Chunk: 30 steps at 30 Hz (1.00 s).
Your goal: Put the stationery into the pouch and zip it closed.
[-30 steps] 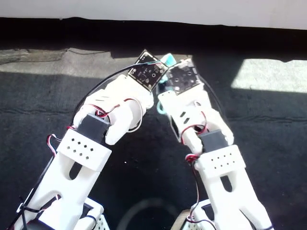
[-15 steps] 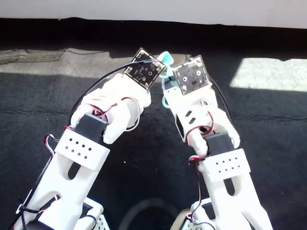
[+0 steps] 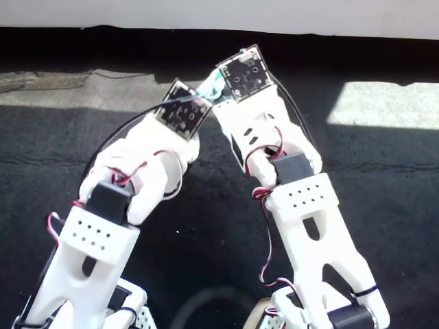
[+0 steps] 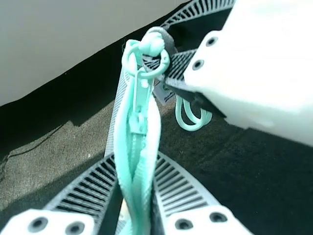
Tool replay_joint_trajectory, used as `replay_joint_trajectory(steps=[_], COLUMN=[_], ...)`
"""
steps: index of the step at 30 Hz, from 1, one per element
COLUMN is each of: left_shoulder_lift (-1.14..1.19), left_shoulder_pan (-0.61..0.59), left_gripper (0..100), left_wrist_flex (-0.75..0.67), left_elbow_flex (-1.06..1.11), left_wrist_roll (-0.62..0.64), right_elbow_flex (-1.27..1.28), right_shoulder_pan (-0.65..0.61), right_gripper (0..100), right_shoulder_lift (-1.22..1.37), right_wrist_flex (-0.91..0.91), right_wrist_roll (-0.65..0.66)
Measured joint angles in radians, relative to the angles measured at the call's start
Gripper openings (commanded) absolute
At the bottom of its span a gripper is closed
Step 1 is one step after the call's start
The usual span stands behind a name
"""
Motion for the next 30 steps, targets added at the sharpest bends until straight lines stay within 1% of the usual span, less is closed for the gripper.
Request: replay_joint_trajectory(steps=[3,8,15,19,24,30], left_shoulder_lift=[-0.040,-0.095,-0.144,-0.160,-0.222,-0.324], left_shoulder_pan=[0.002,-0.017,-0.081,-0.089,-0.098,-0.115], left_gripper=[1,1,1,1,1,1], left_wrist_flex=[-0.006,-0.060,-0.060,-0.060,-0.061,-0.057], left_elbow_flex=[0.052,0.129,0.146,0.166,0.224,0.282], left_wrist_roll=[0.000,0.000,0.000,0.000,0.000,0.000], right_elbow_flex=[0.000,-0.006,-0.026,-0.057,-0.153,-0.350], right_shoulder_pan=[0.017,0.028,0.025,0.035,0.038,0.038], right_gripper=[0.5,0.5,0.5,0.5,0.5,0.5], right_shoulder_lift=[0.031,0.074,0.143,0.193,0.272,0.422], right_wrist_flex=[0.000,0.000,-0.055,-0.069,-0.064,0.012], right_wrist_roll=[0.002,0.002,0.035,0.035,0.037,0.037])
